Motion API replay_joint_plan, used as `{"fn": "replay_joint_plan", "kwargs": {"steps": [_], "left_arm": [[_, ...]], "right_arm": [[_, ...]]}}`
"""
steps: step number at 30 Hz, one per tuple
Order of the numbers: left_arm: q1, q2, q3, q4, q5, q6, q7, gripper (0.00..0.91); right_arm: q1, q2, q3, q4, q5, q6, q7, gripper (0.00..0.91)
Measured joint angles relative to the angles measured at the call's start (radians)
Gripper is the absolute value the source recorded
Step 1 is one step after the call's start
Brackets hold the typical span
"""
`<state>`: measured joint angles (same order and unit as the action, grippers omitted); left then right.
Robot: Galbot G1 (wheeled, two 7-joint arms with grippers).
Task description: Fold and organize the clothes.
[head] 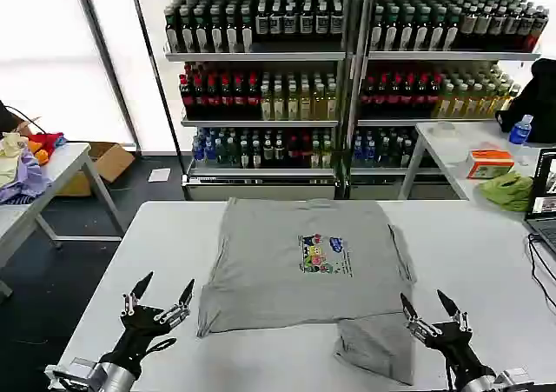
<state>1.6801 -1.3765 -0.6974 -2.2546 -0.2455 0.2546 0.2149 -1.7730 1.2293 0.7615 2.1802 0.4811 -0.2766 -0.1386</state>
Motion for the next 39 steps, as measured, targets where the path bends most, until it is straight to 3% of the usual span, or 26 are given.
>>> {"fn": "replay_joint_plan", "kwargs": {"steps": [9,23,24,25,26,28,32,36,39], "left_arm": [[-0.007,0.091,0.094,-0.004,-0.062,0.145,-0.091,0.907],[-0.063,0.135,0.165,0.085,-0.094,0.270,-0.143,0.907],[-0.067,0.135,0.167,0.092,-0.097,0.274,-0.144,0.907],[-0.070,0.134,0.171,0.099,-0.101,0.278,-0.146,0.836],[-0.074,0.133,0.174,0.105,-0.103,0.281,-0.148,0.695],[-0.080,0.131,0.179,0.117,-0.108,0.287,-0.152,0.625],[-0.098,0.126,0.183,0.141,-0.110,0.288,-0.161,0.312],[-0.106,0.130,0.186,0.158,-0.110,0.282,-0.166,0.151],[-0.104,0.134,0.194,0.162,-0.110,0.273,-0.172,0.091]], "right_arm": [[-0.057,-0.016,-0.038,0.048,-0.005,-0.118,0.110,0.907],[-0.117,-0.013,-0.087,0.078,-0.024,-0.185,0.181,0.907],[-0.120,-0.013,-0.088,0.078,-0.025,-0.187,0.184,0.796],[-0.122,-0.013,-0.089,0.078,-0.026,-0.189,0.186,0.685],[-0.124,-0.013,-0.090,0.078,-0.027,-0.190,0.189,0.202],[-0.125,-0.013,-0.091,0.078,-0.027,-0.192,0.194,0.010],[-0.127,-0.014,-0.092,0.072,-0.028,-0.190,0.198,0.000],[-0.127,-0.014,-0.096,0.062,-0.030,-0.186,0.205,0.000],[-0.126,-0.014,-0.100,0.057,-0.031,-0.185,0.208,0.000]]}}
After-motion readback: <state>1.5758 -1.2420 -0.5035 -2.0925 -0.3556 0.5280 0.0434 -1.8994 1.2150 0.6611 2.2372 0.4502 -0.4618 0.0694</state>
